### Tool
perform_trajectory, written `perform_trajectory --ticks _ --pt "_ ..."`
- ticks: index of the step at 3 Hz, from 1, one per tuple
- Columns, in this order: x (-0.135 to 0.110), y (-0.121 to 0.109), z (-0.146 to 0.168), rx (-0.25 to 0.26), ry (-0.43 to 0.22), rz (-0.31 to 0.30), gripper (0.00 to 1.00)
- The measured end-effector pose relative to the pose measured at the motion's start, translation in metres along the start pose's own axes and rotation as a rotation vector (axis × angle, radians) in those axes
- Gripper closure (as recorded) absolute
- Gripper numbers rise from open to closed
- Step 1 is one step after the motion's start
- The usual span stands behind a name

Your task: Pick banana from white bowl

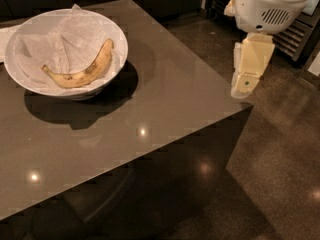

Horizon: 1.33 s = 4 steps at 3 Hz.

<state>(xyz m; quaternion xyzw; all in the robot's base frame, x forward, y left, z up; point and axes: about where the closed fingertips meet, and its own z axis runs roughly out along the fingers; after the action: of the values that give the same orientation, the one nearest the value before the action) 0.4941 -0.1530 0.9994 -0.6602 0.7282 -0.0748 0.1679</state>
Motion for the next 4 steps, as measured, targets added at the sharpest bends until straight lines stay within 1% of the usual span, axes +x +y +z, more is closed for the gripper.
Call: perform_trajectory --ticks 1,2,3,4 --pt "-0.03 -0.02 -0.003 0.058 -0.014 -0.084 0.0" --pt "-0.064 -0.04 -0.001 0.077 -0.018 -0.177 0.0" --pt "-0.067 -0.041 -0.004 0.089 -0.024 -0.179 0.0" --pt "-0.073 -0.044 -0.004 0.105 -0.079 -0.201 0.0"
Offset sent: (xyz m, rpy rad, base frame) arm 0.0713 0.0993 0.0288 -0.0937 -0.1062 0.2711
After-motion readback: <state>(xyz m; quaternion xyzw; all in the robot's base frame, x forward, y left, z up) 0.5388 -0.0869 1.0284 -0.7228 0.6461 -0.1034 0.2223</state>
